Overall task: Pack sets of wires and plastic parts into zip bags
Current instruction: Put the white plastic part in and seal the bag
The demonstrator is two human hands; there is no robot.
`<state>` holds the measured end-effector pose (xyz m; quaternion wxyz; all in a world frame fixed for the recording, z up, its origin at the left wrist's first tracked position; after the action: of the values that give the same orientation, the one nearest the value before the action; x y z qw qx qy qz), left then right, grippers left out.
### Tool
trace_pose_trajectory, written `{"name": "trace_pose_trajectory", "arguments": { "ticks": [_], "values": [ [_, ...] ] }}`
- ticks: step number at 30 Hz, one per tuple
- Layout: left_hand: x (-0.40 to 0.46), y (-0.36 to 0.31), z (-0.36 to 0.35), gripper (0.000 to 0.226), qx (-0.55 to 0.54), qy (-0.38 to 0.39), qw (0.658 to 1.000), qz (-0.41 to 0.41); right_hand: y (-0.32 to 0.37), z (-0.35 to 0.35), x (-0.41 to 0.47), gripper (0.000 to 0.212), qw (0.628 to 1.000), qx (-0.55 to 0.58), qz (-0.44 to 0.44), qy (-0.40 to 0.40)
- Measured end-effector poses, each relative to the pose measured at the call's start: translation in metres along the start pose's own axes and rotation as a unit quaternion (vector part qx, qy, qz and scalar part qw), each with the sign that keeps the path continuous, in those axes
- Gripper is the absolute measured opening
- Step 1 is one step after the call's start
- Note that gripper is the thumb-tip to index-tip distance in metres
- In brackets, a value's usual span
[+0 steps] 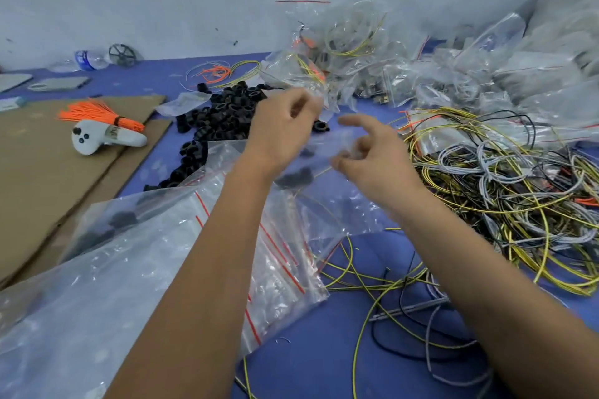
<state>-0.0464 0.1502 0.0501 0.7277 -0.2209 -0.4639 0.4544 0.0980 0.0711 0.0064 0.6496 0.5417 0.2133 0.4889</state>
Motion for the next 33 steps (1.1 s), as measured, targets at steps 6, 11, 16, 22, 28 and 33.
{"name": "trace_pose_trajectory", "arguments": {
  "ticks": [6, 11, 16, 22, 28, 33],
  "values": [
    [-0.011, -0.002, -0.045, 0.015, 0.038, 0.152, 0.987, -0.022, -0.024, 0.045, 0.011, 0.044, 0.984, 0.120, -0.121, -0.047],
    [-0.015, -0.025, -0.055, 0.007, -0.015, 0.009, 0.998, -0.062, -0.041, 0.079, 0.007, 0.041, 0.986, 0.112, -0.117, -0.034],
    [-0.049, -0.050, -0.096, 0.028, -0.125, -0.013, 0.989, -0.077, -0.045, 0.107, 0.003, 0.038, 0.985, 0.054, -0.038, -0.160],
    [-0.068, -0.021, -0.116, 0.040, -0.124, 0.056, 0.989, -0.056, -0.050, 0.110, 0.003, 0.024, 0.986, 0.060, -0.006, -0.158],
    [-0.068, -0.011, -0.118, 0.045, -0.113, 0.074, 0.991, -0.019, -0.047, 0.096, 0.002, 0.014, 0.995, 0.079, -0.004, 0.063],
    [-0.068, -0.012, -0.109, 0.052, -0.138, 0.027, 0.990, -0.003, -0.049, 0.097, 0.002, 0.012, 0.999, 0.048, -0.001, 0.004]
  ]
}}
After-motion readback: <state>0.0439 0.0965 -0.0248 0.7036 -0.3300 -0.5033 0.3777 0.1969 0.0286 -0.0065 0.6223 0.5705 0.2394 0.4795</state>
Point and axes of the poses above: each hand's wrist, its own x-axis towards the middle knuckle, its own z-axis out of the back of the hand, y = z × x, the point moved 7 cm from there along x, towards the middle knuckle, and after that the axes turned 9 degrees about -y, right-handed, at the moved point
